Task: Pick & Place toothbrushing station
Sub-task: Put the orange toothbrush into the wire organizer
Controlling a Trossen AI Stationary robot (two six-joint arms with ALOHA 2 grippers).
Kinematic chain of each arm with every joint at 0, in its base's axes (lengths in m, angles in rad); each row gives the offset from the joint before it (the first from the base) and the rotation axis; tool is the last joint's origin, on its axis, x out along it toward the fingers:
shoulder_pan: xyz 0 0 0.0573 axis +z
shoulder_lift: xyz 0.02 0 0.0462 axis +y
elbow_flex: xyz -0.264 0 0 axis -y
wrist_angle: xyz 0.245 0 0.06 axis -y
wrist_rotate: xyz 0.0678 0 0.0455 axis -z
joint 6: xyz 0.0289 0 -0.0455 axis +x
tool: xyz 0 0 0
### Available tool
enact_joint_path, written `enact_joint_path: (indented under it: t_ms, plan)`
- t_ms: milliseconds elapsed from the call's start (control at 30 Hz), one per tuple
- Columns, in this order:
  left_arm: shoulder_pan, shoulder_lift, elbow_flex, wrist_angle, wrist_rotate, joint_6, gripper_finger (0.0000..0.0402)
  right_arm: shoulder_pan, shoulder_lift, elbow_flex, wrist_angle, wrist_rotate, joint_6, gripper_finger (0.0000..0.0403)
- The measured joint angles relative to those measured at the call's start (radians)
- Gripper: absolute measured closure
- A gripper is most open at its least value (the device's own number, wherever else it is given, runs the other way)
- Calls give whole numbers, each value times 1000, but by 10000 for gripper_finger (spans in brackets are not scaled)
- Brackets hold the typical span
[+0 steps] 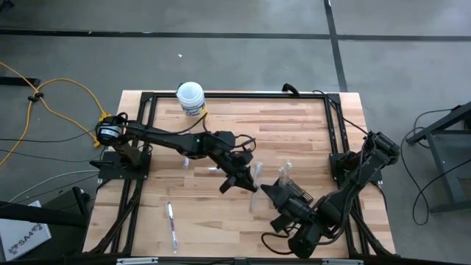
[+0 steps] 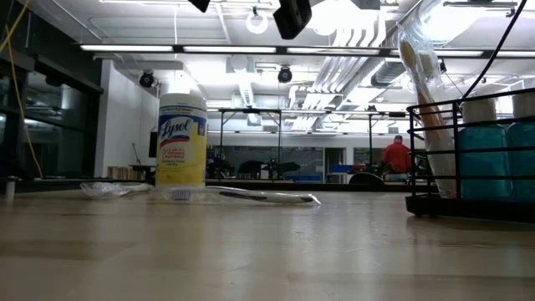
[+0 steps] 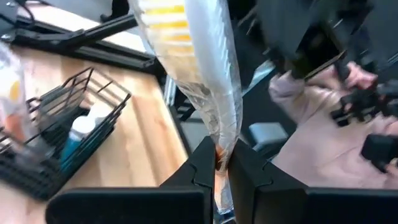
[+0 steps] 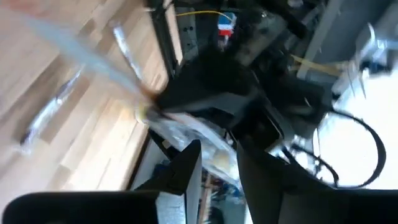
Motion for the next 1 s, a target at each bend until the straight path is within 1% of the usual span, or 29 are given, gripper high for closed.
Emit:
enact_joint_path:
  t_ms: [133,267,500,600,700,767,833,1000]
  plan:
    - [-19,0,0,-78,-57,88,389,0,-1,0,16,20,171,309]
    - [-54,0,0,-139,-139,171,389,-8,-11,0,39,-22,347,309]
    - [-148,-14,0,-229,-312,297,389,-15,-58,0,42,-192,590,309]
    - [-177,-21,-1,-234,-377,343,389,-21,-79,0,46,-251,657,309]
    - [-193,-23,-1,-234,-415,388,389,-23,-101,0,48,-310,703,309]
    - [-193,-23,-1,-236,-406,415,389,-29,-117,0,50,-354,732,309]
    - [-191,-23,-1,-235,-373,439,389,-37,-134,0,52,-410,764,309]
    - [-174,-23,-1,-194,-231,463,389,-73,-161,0,53,-547,829,309]
